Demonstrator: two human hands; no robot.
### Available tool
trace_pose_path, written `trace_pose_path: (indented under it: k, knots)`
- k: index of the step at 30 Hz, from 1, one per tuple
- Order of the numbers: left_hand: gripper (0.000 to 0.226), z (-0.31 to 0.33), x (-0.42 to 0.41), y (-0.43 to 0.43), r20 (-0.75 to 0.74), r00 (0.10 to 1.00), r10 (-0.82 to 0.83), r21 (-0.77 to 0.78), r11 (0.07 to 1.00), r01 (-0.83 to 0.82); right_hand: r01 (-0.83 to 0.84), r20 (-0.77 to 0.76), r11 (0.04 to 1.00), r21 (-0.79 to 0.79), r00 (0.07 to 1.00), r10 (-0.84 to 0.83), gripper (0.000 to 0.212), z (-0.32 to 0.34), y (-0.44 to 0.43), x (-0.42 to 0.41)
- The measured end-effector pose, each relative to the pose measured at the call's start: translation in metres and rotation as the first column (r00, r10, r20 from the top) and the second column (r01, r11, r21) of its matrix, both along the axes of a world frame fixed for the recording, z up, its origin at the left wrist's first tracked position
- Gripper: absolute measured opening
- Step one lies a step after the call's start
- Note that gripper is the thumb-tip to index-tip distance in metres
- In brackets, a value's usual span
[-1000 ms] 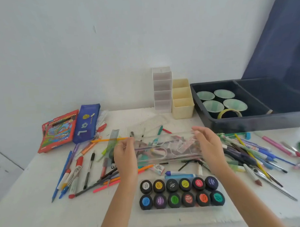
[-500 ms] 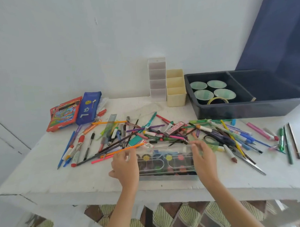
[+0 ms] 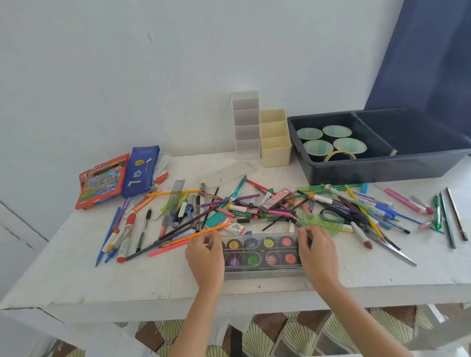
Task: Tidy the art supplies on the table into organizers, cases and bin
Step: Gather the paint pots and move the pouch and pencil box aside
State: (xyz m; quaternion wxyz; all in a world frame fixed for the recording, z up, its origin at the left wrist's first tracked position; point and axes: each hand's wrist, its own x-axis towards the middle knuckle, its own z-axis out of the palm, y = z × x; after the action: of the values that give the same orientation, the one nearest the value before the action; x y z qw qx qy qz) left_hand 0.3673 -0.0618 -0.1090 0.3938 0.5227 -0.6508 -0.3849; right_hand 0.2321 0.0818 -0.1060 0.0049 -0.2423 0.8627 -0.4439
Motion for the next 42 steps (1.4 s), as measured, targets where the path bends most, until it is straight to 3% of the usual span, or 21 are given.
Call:
trace_pose_path:
  k: [5,13,16,20,24,26,29,35,42]
  knots:
    - [0.024,-0.007,0.0,-0.005,0.093,0.996,-0.002,-0.043,0.999,0.006,-0.026,-0.067,0.991,0.128,0.997,0.035,0.025,-0.003,-0.001,-0.006]
    - [0.028,-0.003,0.006,-0.005,-0.062,0.996,-0.056,0.116,0.991,0.063,-0.134,-0.023,0.979,0.153,0.99,0.139,0.026,-0.006,0.003,-0.017]
    - [0.027,-0.002,0.009,-0.002,-0.049,0.998,-0.033,0.109,0.993,0.039,-0.152,0.038,0.987,0.049,0.988,0.15,0.019,-0.002,0.007,-0.017]
    - [0.028,0.002,0.009,0.003,-0.052,0.998,0.031,0.097,0.995,-0.026,0.002,0.149,0.991,-0.13,0.989,0.018,0.014,-0.003,0.012,-0.011]
    - [0.031,0.003,0.009,0.003,-0.041,0.996,0.079,0.103,0.992,-0.075,0.065,0.076,0.991,-0.12,0.996,-0.057,0.019,-0.003,0.005,-0.008]
    - [0.039,0.001,0.01,0.005,-0.022,0.997,0.078,0.053,0.996,-0.077,0.05,-0.024,0.993,-0.11,0.998,-0.053,0.017,-0.004,0.005,-0.007]
    - [0.05,0.005,0.012,0.005,0.06,0.997,0.053,-0.033,0.998,-0.051,0.029,-0.05,0.993,-0.118,0.998,-0.035,0.016,-0.005,0.005,-0.008]
    - [0.028,0.013,0.01,0.006,0.062,0.996,0.061,0.006,0.998,-0.061,0.046,-0.149,0.995,-0.084,0.987,-0.058,0.016,0.002,0.002,-0.005]
    - [0.03,0.003,0.014,0.0,-0.045,0.999,-0.001,0.074,0.997,0.004,0.02,-0.202,0.998,-0.067,0.979,-0.033,0.016,0.003,-0.004,-0.005]
